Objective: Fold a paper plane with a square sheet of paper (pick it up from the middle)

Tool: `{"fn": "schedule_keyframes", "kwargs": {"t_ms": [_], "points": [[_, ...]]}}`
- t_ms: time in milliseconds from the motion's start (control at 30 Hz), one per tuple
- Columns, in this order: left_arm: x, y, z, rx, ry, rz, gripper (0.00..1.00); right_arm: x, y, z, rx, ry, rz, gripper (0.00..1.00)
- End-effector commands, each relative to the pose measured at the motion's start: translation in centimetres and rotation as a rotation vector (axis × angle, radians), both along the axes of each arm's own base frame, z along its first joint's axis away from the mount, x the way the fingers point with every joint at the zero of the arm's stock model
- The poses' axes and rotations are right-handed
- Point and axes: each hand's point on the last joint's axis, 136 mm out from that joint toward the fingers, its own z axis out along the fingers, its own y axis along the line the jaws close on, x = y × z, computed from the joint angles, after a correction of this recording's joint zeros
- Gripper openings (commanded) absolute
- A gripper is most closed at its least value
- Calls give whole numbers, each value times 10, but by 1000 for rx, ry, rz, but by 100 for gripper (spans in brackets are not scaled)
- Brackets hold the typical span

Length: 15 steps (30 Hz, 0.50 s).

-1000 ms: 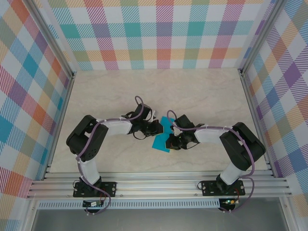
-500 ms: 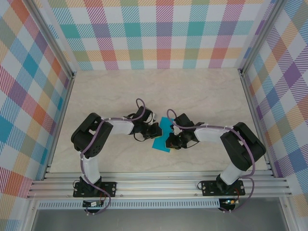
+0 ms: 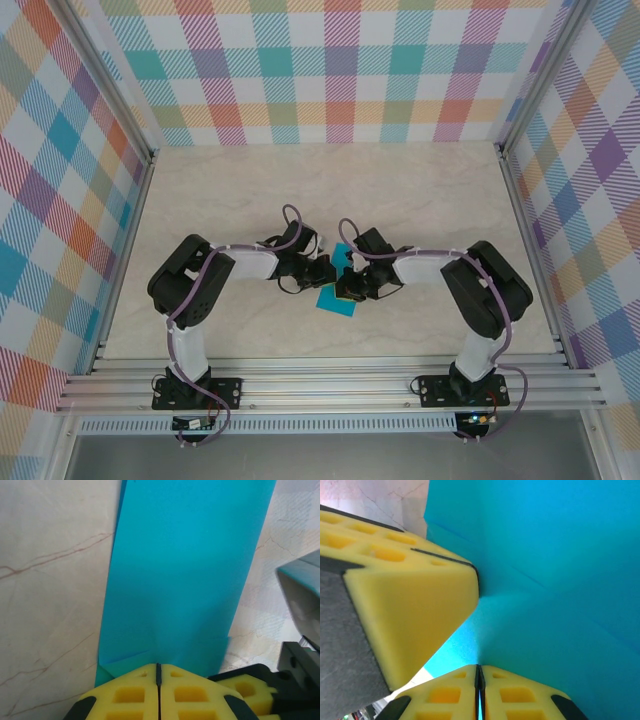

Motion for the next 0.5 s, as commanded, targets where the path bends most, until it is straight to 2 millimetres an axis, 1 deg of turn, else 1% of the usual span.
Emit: {"fn": "schedule_keyframes", "kwargs": {"t_ms": [0, 67, 267, 467], "points": [[-11, 15, -23, 83, 38, 11, 6, -14, -9, -14, -32, 45, -1, 12], [-11, 17, -25, 99, 42, 20, 5, -20, -12, -12, -27, 47, 6, 12], [-12, 21, -31, 122, 55, 31, 4, -34, -13, 2, 33, 39, 37, 15], [-13, 22, -34, 129, 61, 35, 4, -51, -22, 3, 47, 49, 53, 16]]}}
